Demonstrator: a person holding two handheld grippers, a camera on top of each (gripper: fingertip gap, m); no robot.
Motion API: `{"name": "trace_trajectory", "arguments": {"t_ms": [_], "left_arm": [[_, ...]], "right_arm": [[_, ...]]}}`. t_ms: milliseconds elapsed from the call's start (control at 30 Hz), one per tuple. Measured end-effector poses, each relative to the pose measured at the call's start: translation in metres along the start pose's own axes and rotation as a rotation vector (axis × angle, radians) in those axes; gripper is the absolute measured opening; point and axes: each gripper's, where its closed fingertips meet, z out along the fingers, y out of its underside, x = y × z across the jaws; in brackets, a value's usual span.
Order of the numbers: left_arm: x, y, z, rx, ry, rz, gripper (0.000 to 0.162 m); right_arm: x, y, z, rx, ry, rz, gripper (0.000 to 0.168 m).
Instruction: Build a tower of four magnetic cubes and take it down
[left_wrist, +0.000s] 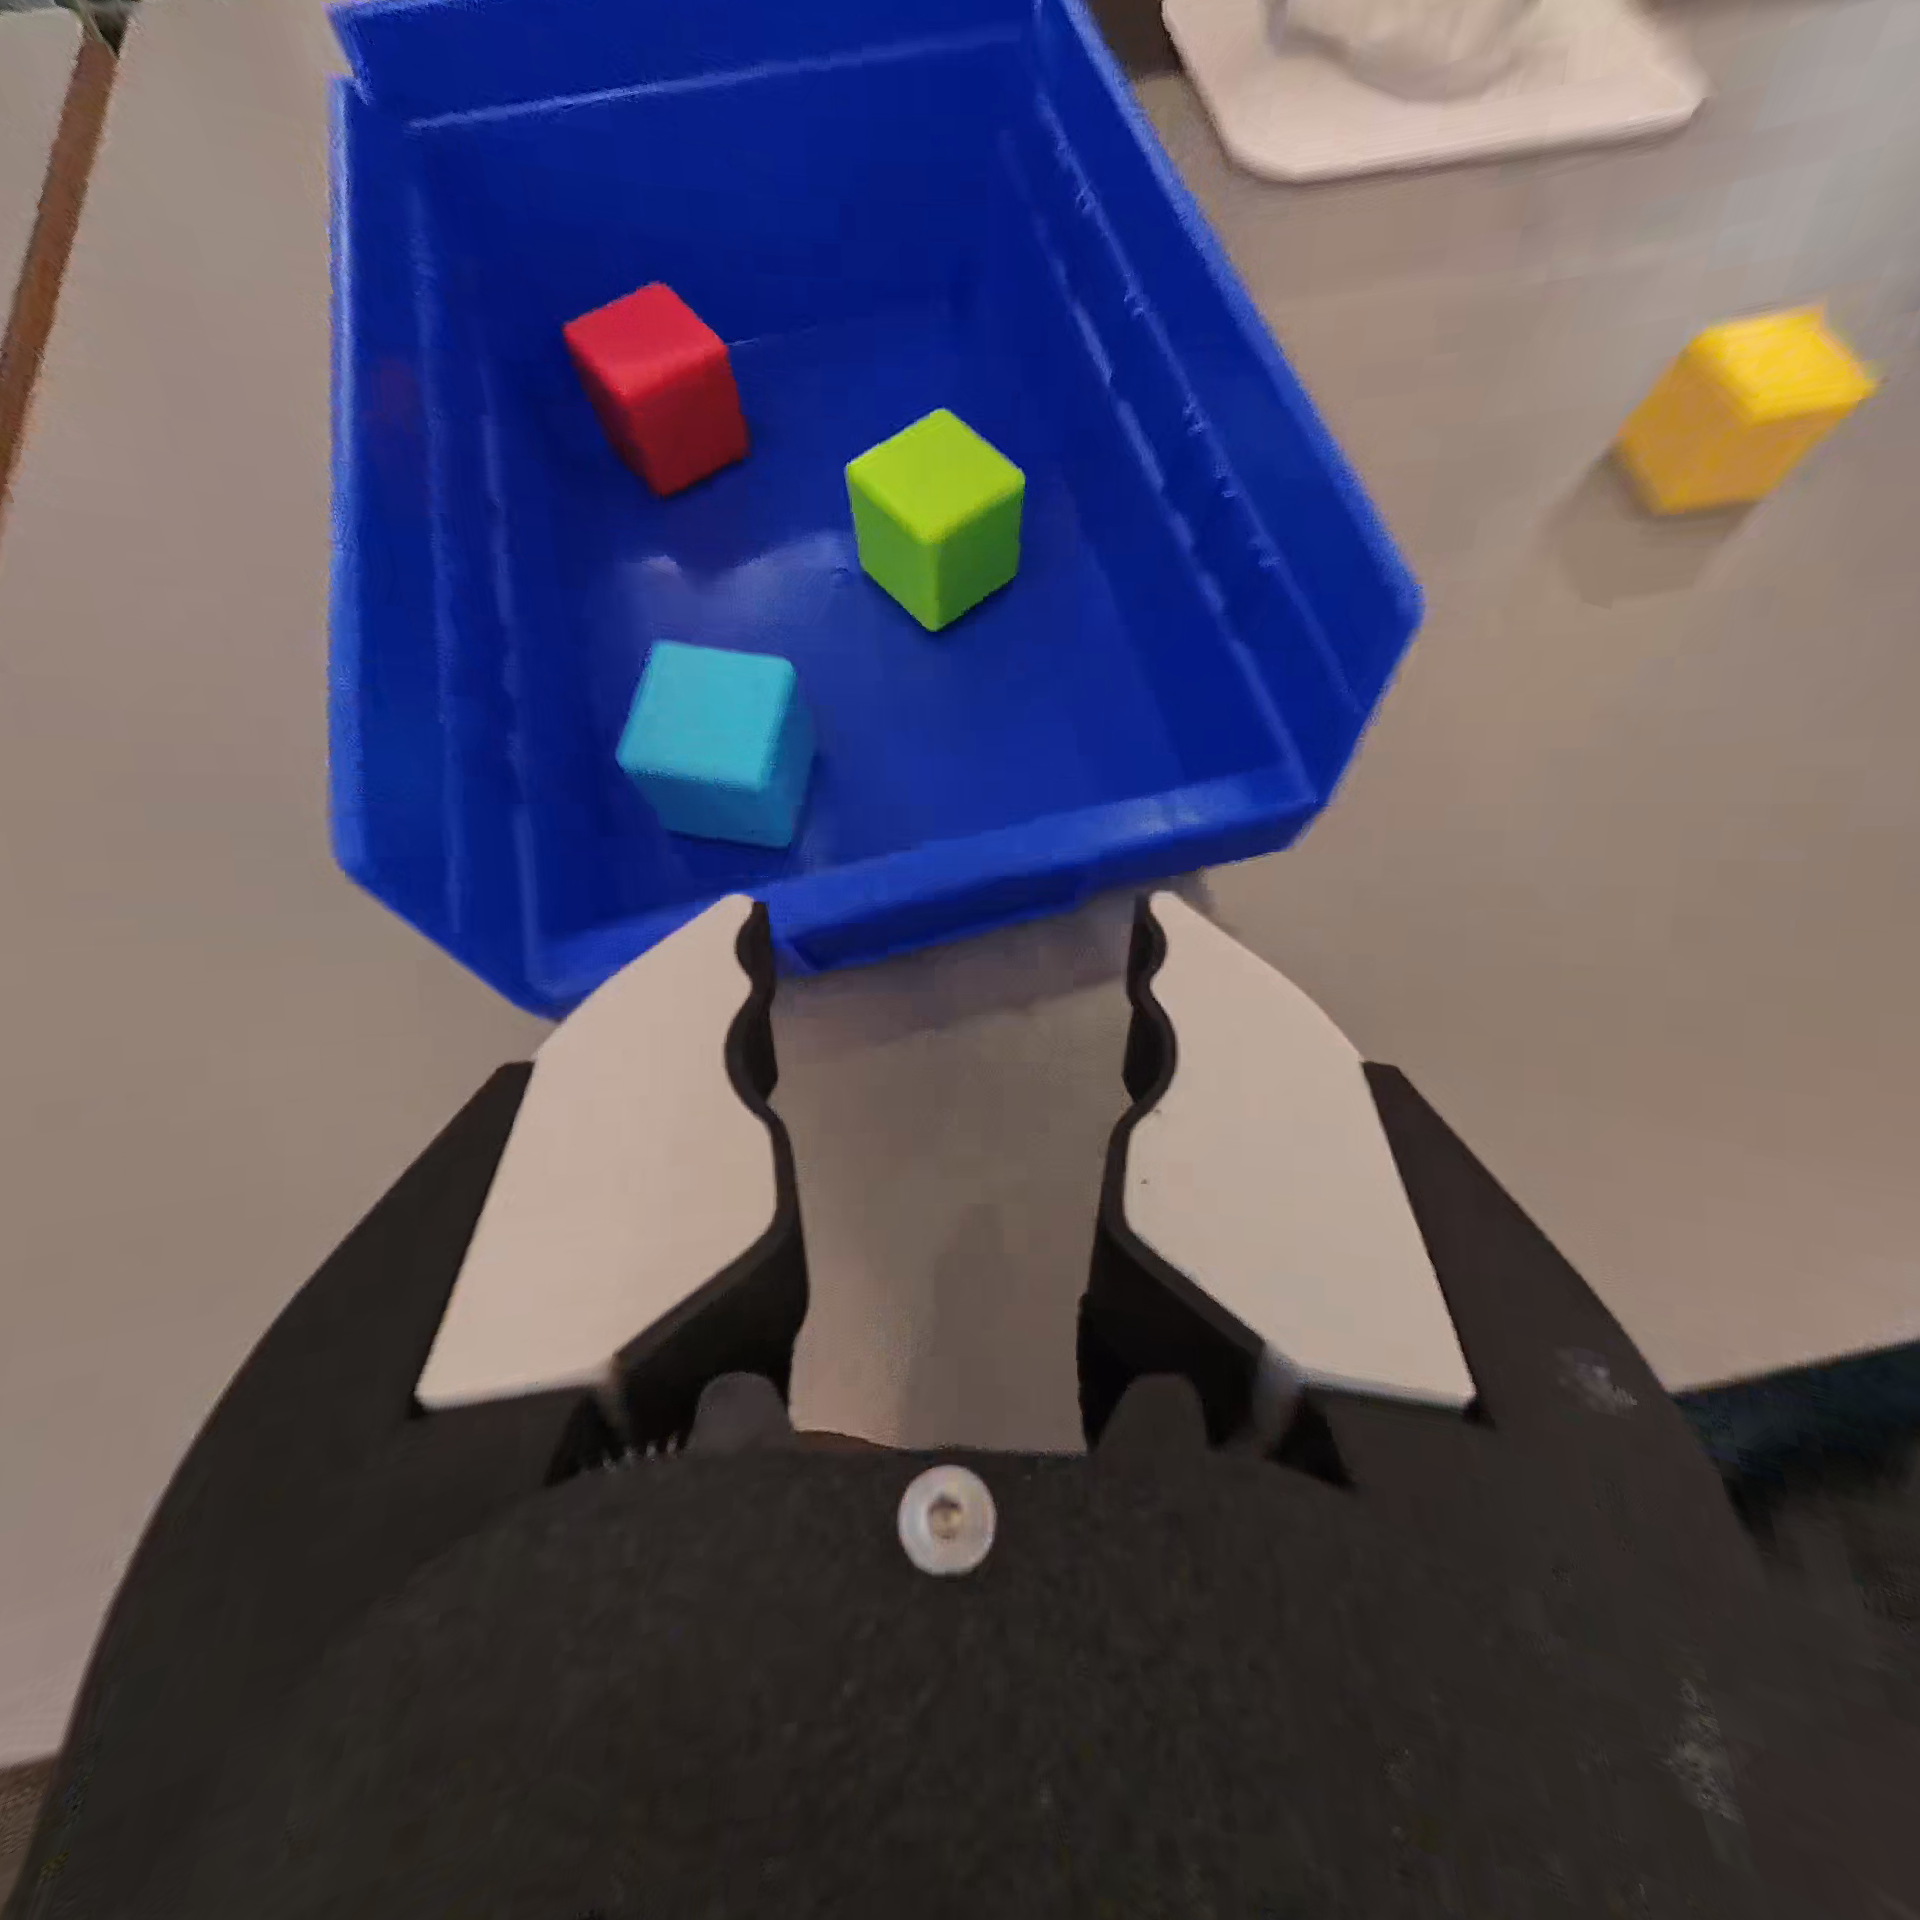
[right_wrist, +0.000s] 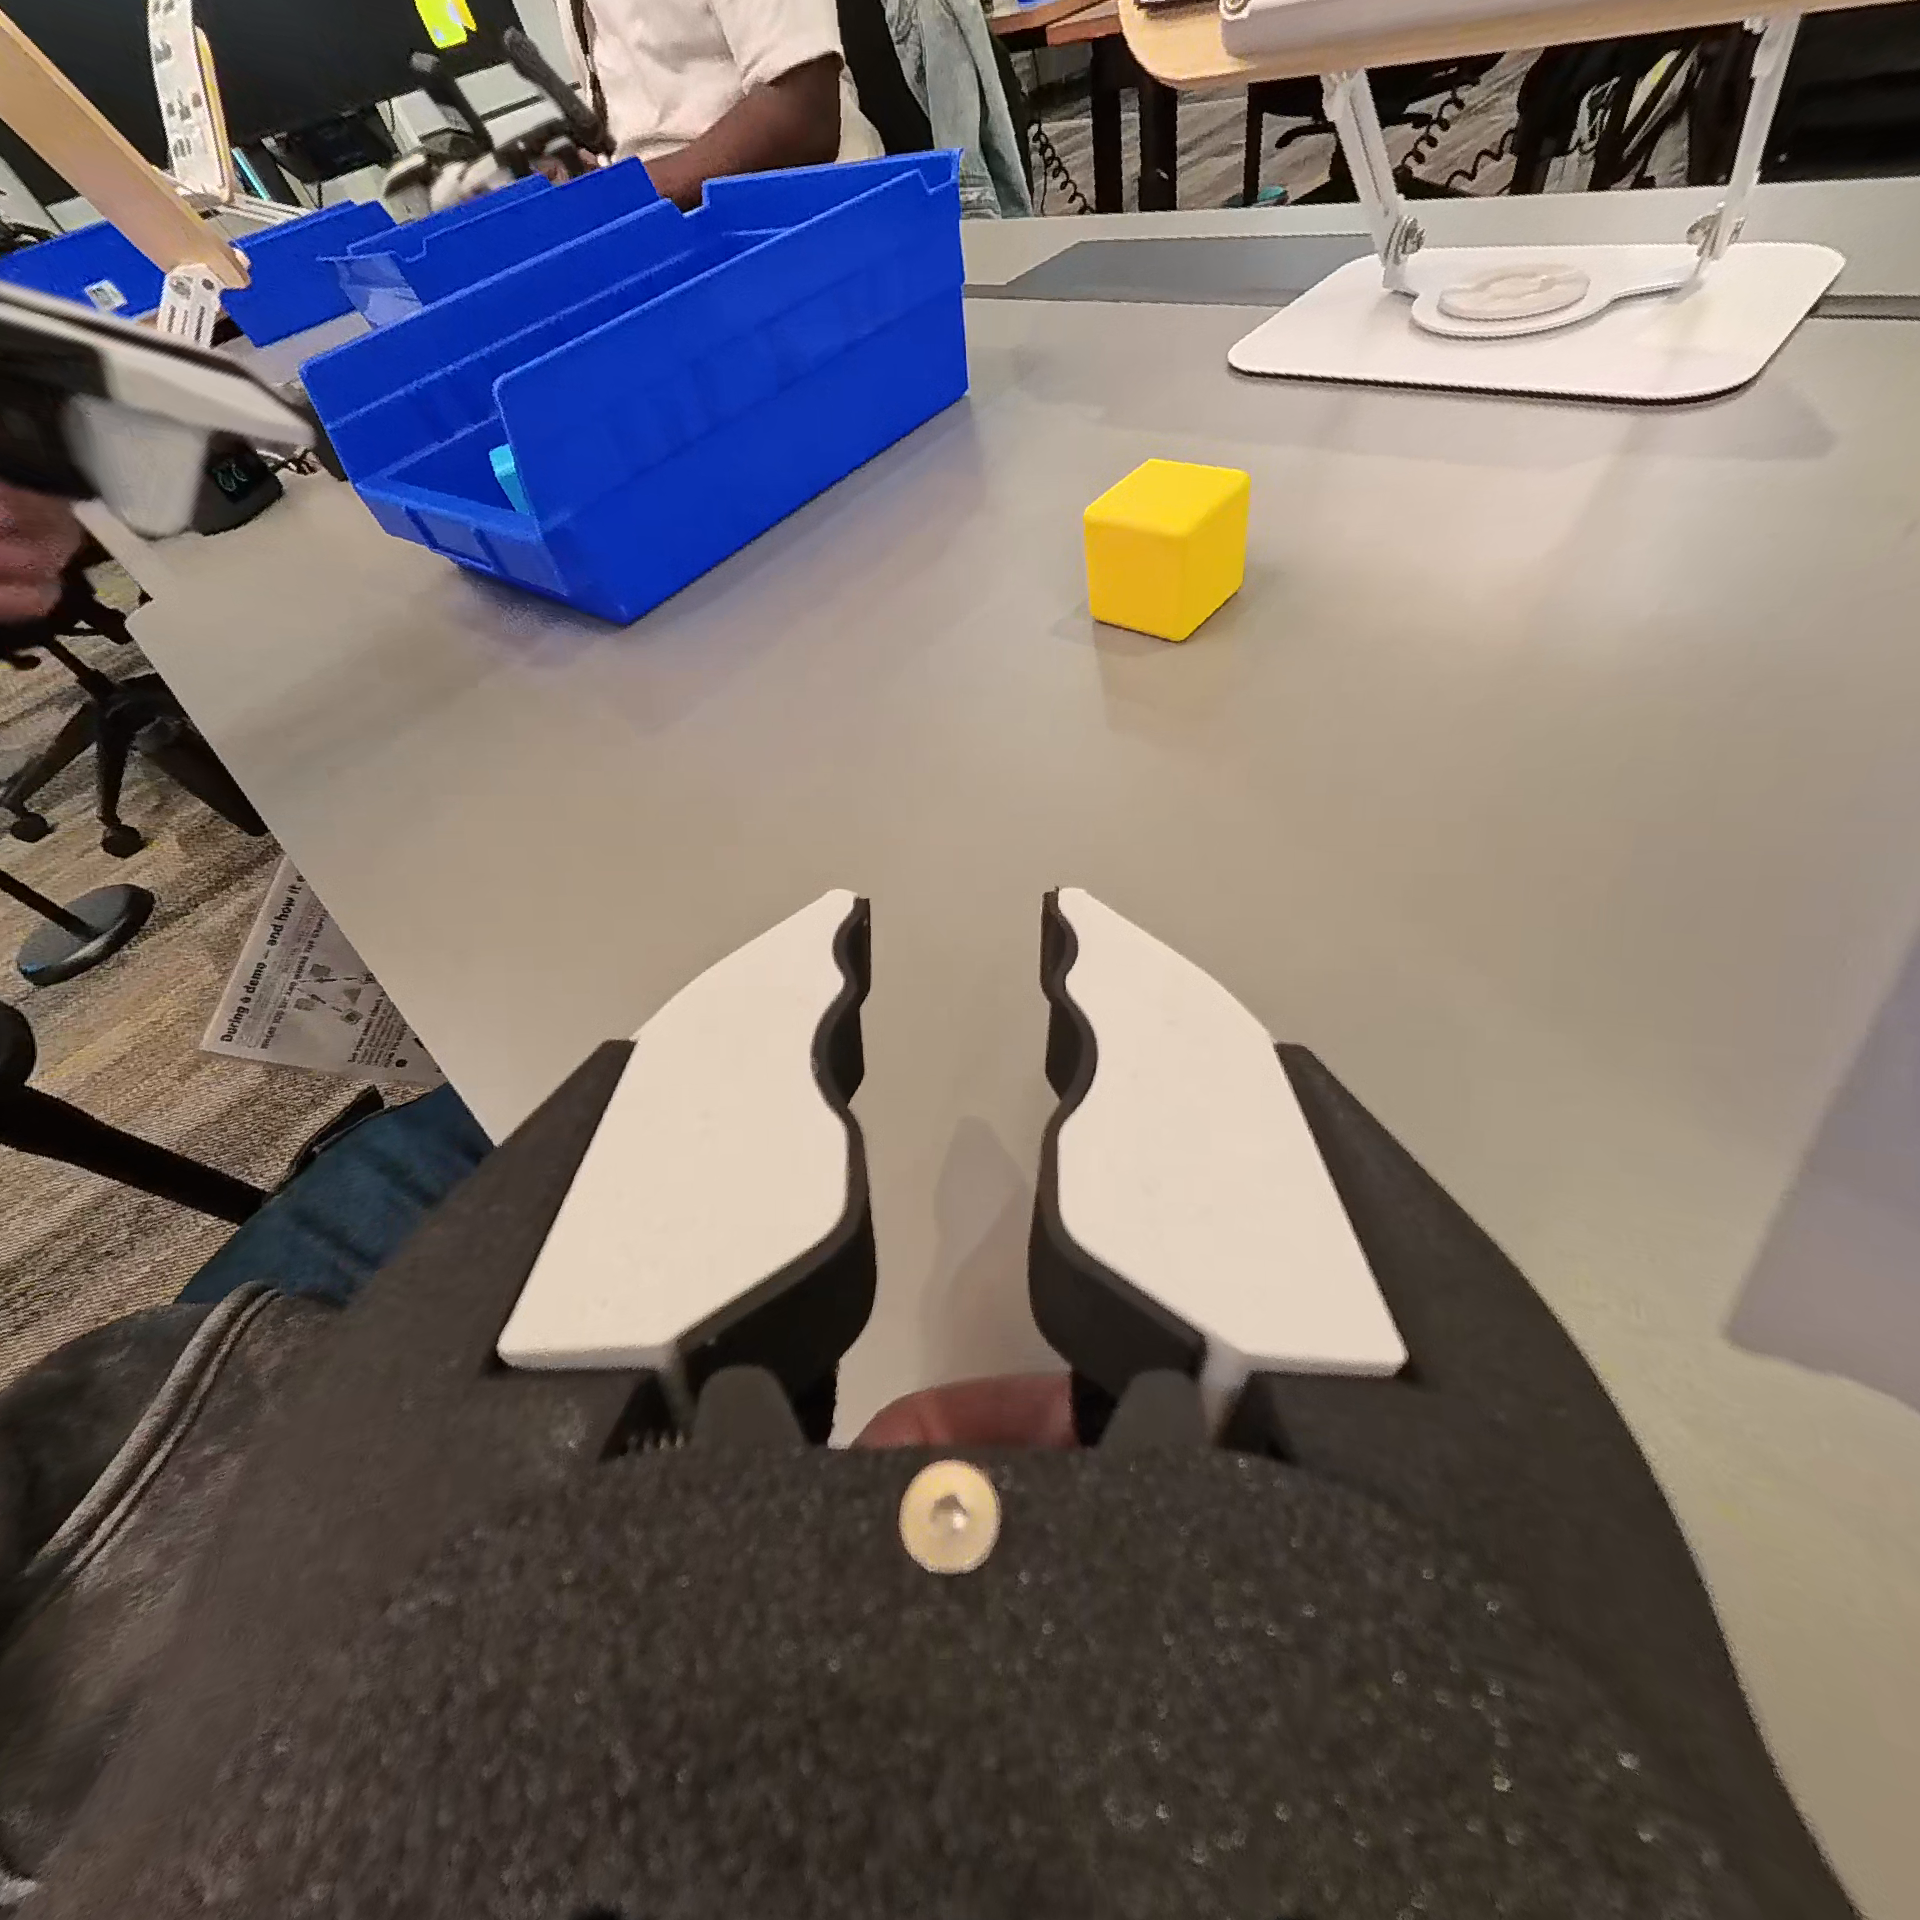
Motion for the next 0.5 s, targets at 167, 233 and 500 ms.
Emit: {"name": "trace_trajectory", "arguments": {"t_ms": [167, 233, 500], "left_arm": [[-0.04, -0.034, 0.04, -0.169, -0.106, 0.236, 0.058], [-0.042, -0.038, 0.056, -0.253, -0.054, 0.275, 0.06], [-0.063, -0.003, 0.107, -0.571, 0.032, 0.24, 0.066]], "right_arm": [[0.0, 0.0, 0.0, 0.003, 0.001, -0.004, 0.031], [0.0, 0.0, -0.001, 0.005, -0.001, -0.001, 0.031], [0.002, 0.002, -0.004, 0.015, -0.009, 0.037, 0.03]]}}
